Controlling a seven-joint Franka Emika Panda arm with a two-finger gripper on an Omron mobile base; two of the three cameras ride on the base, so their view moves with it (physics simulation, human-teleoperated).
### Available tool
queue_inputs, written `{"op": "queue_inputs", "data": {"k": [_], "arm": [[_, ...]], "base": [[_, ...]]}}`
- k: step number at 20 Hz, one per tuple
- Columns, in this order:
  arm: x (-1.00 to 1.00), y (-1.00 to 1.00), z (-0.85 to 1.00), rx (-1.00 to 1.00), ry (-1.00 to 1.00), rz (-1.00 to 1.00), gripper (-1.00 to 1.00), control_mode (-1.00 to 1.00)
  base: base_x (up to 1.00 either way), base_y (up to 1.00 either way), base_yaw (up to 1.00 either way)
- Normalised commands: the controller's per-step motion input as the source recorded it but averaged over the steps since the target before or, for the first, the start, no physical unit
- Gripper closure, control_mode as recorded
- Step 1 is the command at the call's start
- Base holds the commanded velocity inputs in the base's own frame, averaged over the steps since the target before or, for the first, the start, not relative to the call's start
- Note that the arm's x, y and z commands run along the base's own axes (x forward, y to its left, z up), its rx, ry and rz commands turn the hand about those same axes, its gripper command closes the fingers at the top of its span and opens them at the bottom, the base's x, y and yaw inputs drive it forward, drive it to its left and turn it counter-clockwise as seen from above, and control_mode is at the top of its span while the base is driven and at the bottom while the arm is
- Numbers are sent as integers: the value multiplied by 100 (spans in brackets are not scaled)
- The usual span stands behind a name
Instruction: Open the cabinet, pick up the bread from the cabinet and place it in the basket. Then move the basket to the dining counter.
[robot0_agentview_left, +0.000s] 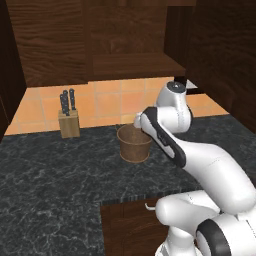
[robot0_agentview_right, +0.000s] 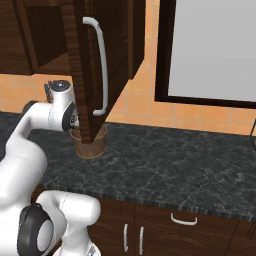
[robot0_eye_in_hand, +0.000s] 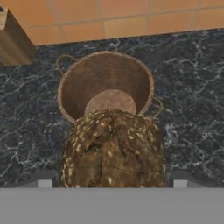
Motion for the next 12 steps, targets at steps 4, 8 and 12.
{"op": "queue_inputs", "data": {"k": [4,8,12], "arm": [[46,0,-18,-1,0,0,100,-100],[51,4,-35,-2,0,0,100,-100],[24,7,-35,-2,0,0,100,-100]], "base": [[0,0,0],[0,0,0],[0,0,0]]}}
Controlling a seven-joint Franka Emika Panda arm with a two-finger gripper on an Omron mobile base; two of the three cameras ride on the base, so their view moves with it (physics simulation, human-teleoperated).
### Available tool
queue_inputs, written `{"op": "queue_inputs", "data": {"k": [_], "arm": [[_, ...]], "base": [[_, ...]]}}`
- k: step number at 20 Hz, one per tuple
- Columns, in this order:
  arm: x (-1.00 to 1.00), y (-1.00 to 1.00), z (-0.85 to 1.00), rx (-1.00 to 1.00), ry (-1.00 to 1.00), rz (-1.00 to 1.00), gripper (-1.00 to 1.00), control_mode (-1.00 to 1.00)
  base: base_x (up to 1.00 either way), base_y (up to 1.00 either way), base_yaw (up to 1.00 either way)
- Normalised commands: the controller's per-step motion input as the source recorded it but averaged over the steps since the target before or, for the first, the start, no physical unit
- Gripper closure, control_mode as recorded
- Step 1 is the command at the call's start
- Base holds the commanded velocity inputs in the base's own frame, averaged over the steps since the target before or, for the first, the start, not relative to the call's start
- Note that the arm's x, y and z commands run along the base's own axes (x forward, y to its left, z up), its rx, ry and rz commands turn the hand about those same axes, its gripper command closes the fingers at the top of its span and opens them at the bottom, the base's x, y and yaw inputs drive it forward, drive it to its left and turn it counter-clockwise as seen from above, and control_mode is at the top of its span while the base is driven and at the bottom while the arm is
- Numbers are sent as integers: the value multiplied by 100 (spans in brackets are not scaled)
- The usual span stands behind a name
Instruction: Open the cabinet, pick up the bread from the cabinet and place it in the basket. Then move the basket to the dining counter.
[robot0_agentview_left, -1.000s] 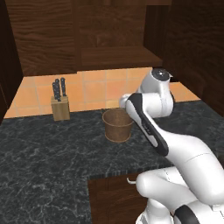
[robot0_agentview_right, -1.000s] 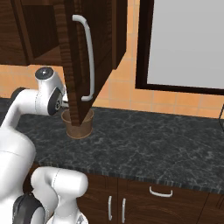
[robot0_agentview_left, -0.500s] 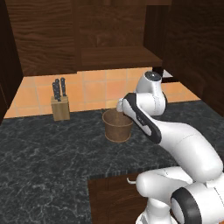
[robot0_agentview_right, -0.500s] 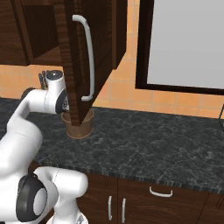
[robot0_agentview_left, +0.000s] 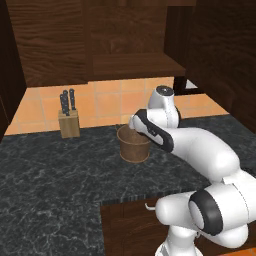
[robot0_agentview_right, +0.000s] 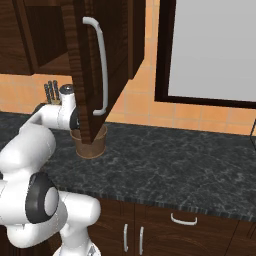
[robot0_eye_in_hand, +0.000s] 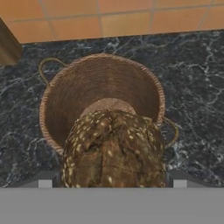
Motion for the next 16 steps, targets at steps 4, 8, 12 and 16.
{"op": "queue_inputs", "data": {"k": [4,8,12,16], "arm": [[15,8,-34,-1,1,0,100,-100],[18,4,-29,0,0,0,100,-100],[18,5,-20,0,0,0,100,-100],[23,10,-22,0,1,0,100,-100]], "base": [[0,0,0],[0,0,0],[0,0,0],[0,0,0]]}}
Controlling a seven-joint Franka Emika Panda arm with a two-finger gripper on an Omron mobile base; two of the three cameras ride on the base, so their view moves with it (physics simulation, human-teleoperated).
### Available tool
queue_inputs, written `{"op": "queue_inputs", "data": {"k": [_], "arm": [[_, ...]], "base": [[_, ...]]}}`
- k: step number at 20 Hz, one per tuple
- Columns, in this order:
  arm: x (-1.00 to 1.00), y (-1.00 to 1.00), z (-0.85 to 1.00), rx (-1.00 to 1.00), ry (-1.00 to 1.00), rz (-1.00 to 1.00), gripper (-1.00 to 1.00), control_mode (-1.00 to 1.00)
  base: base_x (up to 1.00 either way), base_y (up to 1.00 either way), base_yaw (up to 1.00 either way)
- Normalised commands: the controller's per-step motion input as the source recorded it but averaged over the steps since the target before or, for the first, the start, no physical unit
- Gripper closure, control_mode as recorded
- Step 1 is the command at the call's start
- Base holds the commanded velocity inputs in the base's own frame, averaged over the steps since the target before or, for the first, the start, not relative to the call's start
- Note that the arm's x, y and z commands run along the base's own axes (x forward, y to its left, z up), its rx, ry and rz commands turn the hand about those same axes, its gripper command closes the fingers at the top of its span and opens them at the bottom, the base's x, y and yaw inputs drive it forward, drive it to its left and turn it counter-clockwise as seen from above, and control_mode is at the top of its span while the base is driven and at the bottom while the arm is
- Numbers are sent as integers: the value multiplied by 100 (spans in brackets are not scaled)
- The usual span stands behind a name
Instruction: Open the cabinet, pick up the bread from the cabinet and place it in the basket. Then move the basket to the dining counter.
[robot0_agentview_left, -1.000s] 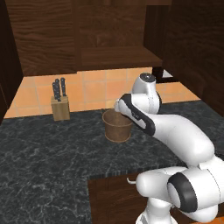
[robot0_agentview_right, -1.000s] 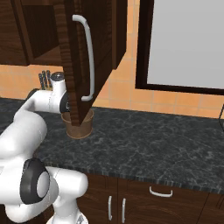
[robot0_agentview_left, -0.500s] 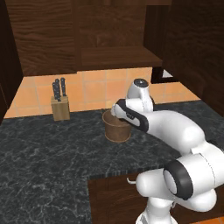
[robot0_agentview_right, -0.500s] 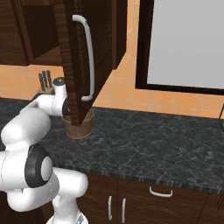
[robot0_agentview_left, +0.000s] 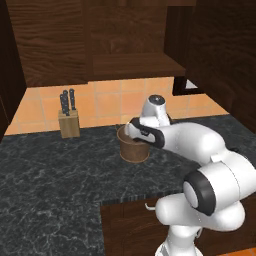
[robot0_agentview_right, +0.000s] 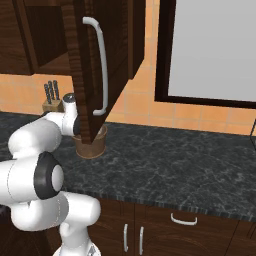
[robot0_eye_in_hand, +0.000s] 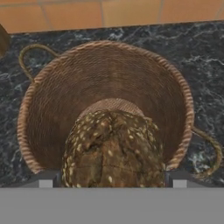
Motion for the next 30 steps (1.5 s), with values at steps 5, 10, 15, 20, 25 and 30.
{"op": "queue_inputs", "data": {"k": [5,10,15,20,25,30], "arm": [[22,9,-17,-1,0,0,-100,-100],[27,1,-5,0,0,0,-100,-100],[9,0,0,0,0,0,-100,-100],[-10,0,8,0,0,0,-100,-100],[-54,-8,36,0,0,-8,-100,-100],[-28,-20,9,0,4,-17,-100,-100]], "base": [[0,0,0],[0,0,0],[0,0,0],[0,0,0],[0,0,0],[0,0,0]]}}
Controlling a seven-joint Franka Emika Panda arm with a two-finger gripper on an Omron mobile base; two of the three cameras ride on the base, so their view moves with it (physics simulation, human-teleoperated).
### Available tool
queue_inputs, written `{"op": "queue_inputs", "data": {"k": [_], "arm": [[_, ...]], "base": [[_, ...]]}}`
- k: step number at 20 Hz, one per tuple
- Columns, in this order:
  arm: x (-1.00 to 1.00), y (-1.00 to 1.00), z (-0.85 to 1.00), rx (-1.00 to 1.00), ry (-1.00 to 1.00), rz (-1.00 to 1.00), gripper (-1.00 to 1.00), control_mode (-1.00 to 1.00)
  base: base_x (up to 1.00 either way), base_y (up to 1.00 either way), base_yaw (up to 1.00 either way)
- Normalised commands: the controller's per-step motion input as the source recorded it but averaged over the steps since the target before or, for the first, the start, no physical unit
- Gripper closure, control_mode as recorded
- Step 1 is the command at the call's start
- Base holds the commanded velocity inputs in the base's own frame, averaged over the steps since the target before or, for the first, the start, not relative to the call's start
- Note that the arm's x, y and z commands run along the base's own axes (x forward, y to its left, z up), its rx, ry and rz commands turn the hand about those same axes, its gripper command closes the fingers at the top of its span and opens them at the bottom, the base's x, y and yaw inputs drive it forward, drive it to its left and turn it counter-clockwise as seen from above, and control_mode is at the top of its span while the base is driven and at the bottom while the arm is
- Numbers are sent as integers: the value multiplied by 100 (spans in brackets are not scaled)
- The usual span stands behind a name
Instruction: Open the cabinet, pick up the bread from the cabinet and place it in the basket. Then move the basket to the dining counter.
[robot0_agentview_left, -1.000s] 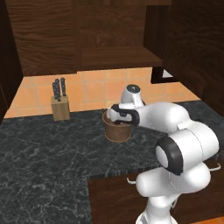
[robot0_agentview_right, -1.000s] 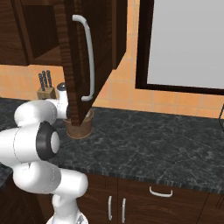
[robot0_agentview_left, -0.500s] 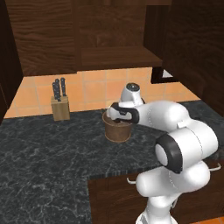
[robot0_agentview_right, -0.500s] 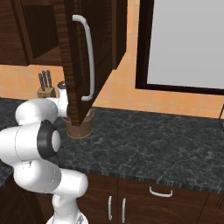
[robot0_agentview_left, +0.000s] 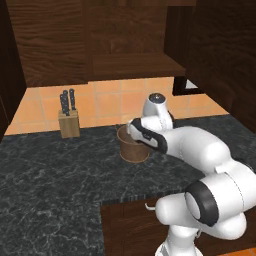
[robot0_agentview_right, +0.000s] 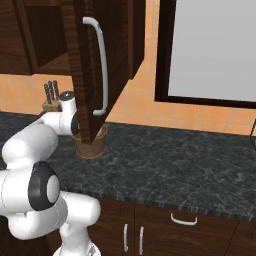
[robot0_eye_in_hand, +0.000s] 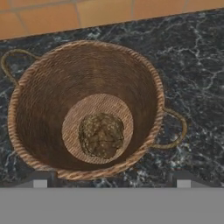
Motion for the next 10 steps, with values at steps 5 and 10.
{"op": "queue_inputs", "data": {"k": [5,10], "arm": [[1,-37,-14,6,3,-10,-100,-100],[8,-30,-38,15,0,-6,-100,-100]], "base": [[0,0,0],[0,0,0]]}}
